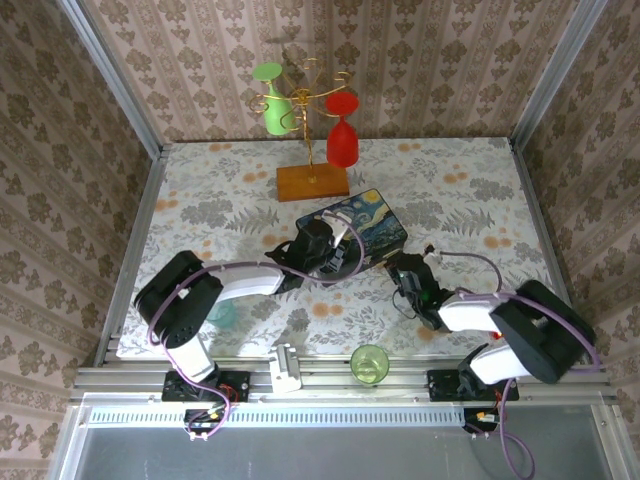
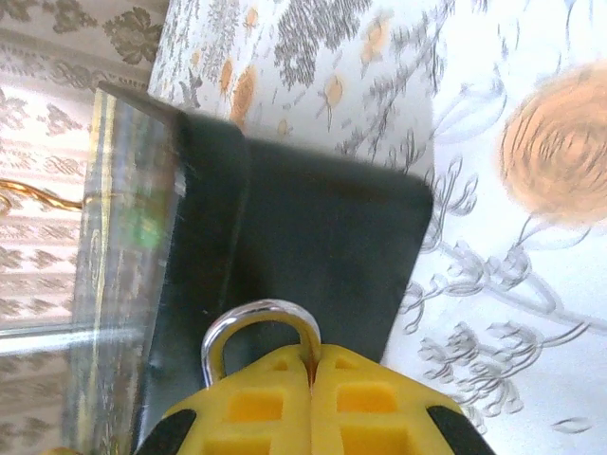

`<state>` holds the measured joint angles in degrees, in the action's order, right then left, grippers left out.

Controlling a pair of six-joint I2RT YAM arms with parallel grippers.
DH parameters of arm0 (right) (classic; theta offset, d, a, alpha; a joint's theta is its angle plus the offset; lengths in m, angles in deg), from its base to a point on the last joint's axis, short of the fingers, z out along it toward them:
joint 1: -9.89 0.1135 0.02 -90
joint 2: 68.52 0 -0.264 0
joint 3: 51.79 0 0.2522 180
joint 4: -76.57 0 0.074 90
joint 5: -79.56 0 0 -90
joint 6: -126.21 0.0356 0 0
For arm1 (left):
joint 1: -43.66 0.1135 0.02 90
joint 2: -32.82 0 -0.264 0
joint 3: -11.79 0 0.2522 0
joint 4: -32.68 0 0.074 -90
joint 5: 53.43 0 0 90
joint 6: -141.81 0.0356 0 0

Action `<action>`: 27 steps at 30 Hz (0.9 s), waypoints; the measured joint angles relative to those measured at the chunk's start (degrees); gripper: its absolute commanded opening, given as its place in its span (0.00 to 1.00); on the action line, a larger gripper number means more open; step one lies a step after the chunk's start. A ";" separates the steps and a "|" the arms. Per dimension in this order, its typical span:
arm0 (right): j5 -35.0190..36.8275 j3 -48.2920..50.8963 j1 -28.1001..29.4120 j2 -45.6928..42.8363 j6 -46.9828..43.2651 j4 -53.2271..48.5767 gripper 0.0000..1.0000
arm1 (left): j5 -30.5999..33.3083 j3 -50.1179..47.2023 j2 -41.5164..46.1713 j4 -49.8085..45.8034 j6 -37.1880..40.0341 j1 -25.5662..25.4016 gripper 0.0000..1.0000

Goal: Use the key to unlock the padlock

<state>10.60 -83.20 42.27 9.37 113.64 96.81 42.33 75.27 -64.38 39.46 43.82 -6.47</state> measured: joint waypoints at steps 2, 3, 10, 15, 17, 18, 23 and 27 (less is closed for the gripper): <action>-2.08 -1.75 -2.03 -5.51 -5.62 -8.46 0.00 | -0.20 0.76 0.11 -1.57 0.20 0.42 0.16; -3.39 -3.43 -3.30 -8.11 -9.16 -13.33 0.00 | -0.63 1.16 0.20 -2.49 0.31 0.92 0.17; -10.99 -15.41 -9.38 -13.92 -29.20 -39.26 0.00 | -2.54 5.42 0.48 -10.47 1.20 5.27 0.30; -14.10 -21.29 -10.25 -11.30 -39.23 -54.80 0.00 | -2.12 10.36 0.98 -17.20 1.62 5.66 0.34; -14.21 -24.59 -10.25 -9.27 -42.88 -61.02 0.00 | -2.10 10.97 2.93 -18.99 1.57 5.64 0.38; -14.19 -25.94 -10.25 -8.41 -44.06 -63.01 0.00 | -2.12 10.99 4.07 -19.76 1.49 5.64 0.39; -13.97 -32.63 -11.08 -2.51 -50.10 -71.34 0.00 | -2.21 9.18 14.75 -22.21 -0.96 5.66 0.45; -13.31 -36.70 -12.66 4.92 -53.99 -75.91 0.00 | -3.50 3.74 24.50 -22.67 -4.02 6.23 0.46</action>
<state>-2.71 -119.90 29.61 14.29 59.66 20.90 38.83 79.00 -39.88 16.79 39.80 -0.24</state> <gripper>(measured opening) 0.066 0.453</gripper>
